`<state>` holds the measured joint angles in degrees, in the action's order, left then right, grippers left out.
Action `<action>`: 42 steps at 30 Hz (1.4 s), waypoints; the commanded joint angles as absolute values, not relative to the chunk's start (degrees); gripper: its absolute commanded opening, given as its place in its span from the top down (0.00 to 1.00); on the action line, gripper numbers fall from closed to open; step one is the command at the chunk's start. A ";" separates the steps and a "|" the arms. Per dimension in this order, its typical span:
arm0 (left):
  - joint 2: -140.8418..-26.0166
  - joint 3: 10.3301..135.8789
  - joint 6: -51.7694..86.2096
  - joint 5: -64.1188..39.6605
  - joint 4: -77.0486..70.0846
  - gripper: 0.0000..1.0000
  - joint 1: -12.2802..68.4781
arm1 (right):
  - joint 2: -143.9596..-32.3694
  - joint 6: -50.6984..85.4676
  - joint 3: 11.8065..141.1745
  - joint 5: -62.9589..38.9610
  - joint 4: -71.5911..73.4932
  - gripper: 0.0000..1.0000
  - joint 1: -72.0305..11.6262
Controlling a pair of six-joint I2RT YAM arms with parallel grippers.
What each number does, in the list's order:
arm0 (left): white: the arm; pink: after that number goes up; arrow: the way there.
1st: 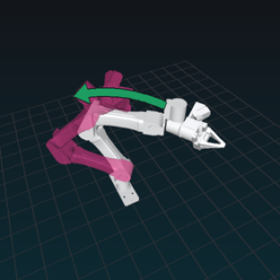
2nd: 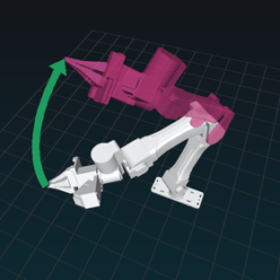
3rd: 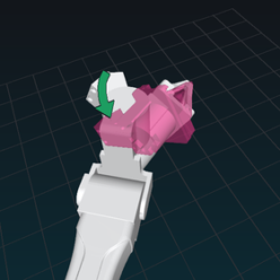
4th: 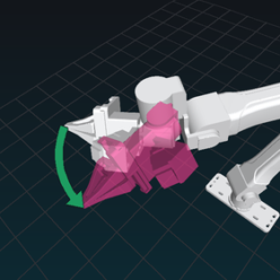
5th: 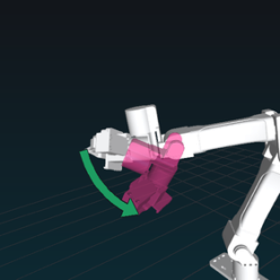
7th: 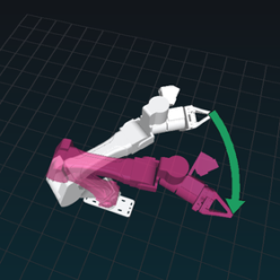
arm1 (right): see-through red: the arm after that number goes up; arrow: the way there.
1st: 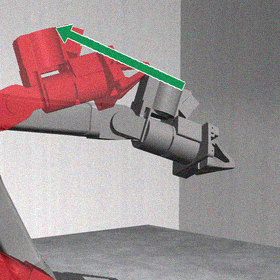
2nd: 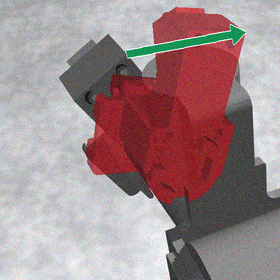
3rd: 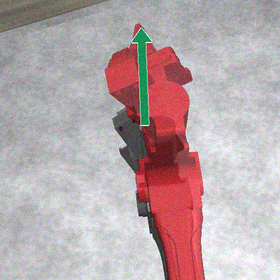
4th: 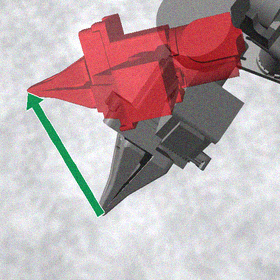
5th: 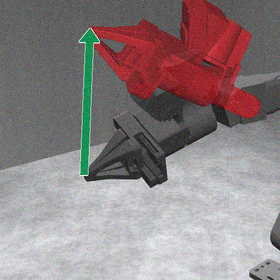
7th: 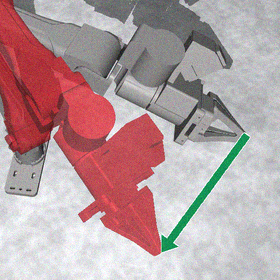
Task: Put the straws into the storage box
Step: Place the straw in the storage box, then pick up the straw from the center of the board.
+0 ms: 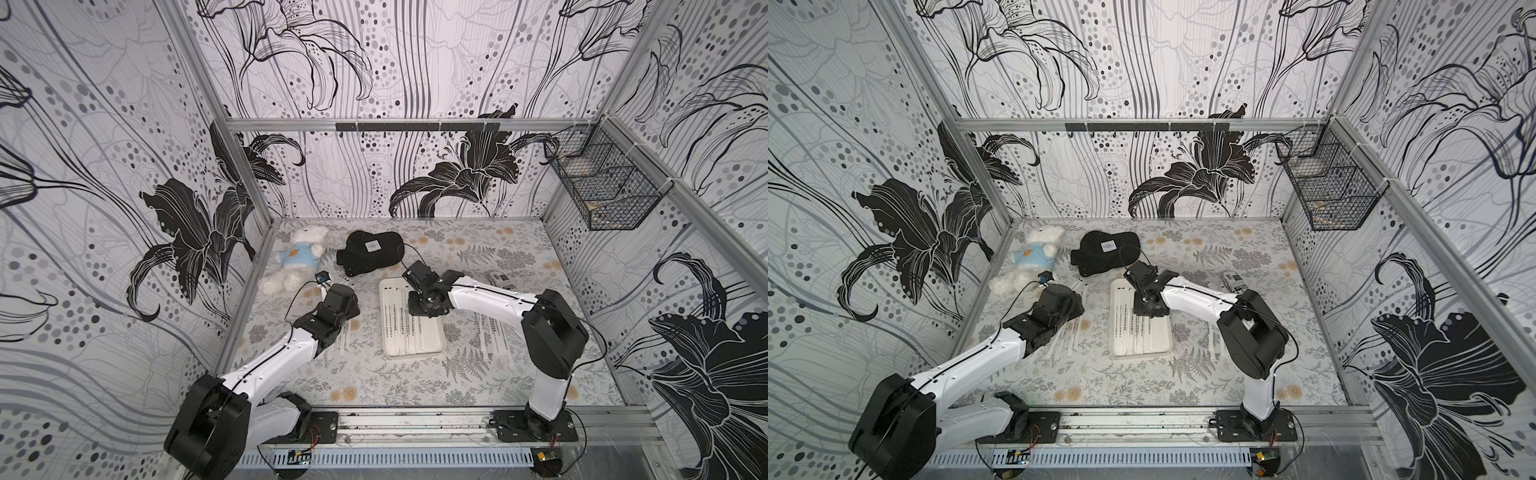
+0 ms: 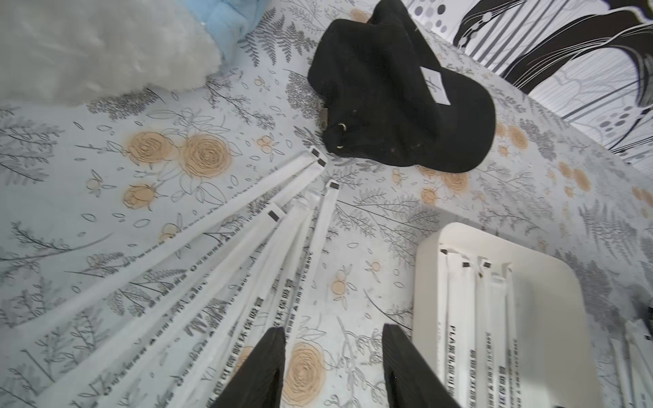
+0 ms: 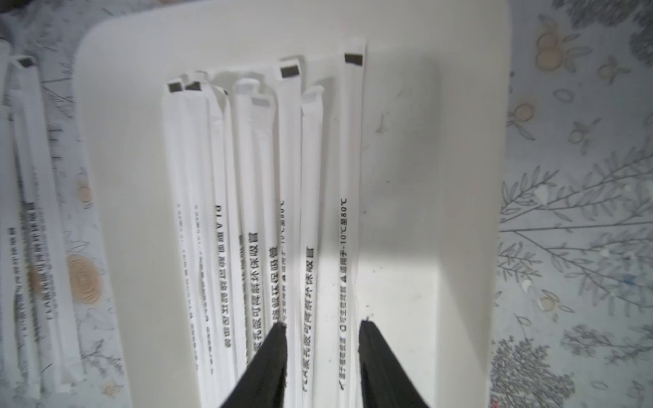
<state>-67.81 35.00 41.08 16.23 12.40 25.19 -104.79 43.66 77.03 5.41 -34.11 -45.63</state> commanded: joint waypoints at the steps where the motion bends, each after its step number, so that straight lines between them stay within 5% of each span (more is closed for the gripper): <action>1: -71.00 37.16 37.47 10.56 14.49 0.57 23.12 | -101.28 42.87 77.63 6.98 -36.04 0.58 -45.97; 7: -81.41 41.07 34.82 7.83 14.75 0.68 22.77 | -100.46 43.22 74.81 7.12 -33.38 0.64 -45.70; 17: -91.39 46.82 32.09 11.65 16.80 0.70 22.83 | -99.74 42.28 73.00 7.62 -33.40 0.66 -45.62; 30: -95.15 48.34 31.03 14.32 17.31 0.73 22.85 | -99.42 42.10 71.82 7.47 -32.54 0.69 -45.18; 42: -95.11 47.84 32.23 12.55 16.58 0.88 24.72 | -98.99 42.55 71.43 7.65 -31.90 0.72 -45.00</action>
